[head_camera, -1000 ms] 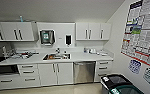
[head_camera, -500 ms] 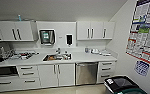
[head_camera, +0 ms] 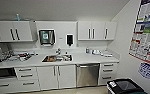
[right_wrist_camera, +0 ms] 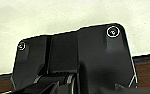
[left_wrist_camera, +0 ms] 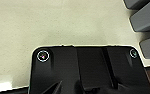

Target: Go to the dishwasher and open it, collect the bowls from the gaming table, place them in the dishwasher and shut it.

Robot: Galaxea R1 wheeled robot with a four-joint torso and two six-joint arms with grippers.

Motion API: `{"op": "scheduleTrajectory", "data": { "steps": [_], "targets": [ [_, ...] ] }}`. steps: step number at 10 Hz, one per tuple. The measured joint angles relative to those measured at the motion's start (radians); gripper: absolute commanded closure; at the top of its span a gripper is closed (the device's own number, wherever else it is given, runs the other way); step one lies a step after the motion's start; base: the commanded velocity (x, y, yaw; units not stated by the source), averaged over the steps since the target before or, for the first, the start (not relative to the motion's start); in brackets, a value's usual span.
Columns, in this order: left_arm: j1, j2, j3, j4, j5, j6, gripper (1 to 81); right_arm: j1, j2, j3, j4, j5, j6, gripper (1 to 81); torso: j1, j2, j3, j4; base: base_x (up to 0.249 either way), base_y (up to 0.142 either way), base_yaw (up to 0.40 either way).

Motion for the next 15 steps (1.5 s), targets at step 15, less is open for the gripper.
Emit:
{"op": "scheduleTrajectory", "data": {
  "steps": [15],
  "targets": [
    [0.0,-0.005,0.001,0.0,0.0,0.0,1.0,0.003,-0.006,-0.001,0.0,0.0,0.002,1.0,0.0,0.0,0.0,0.0,0.15,0.0,0.0]
  ]
}}
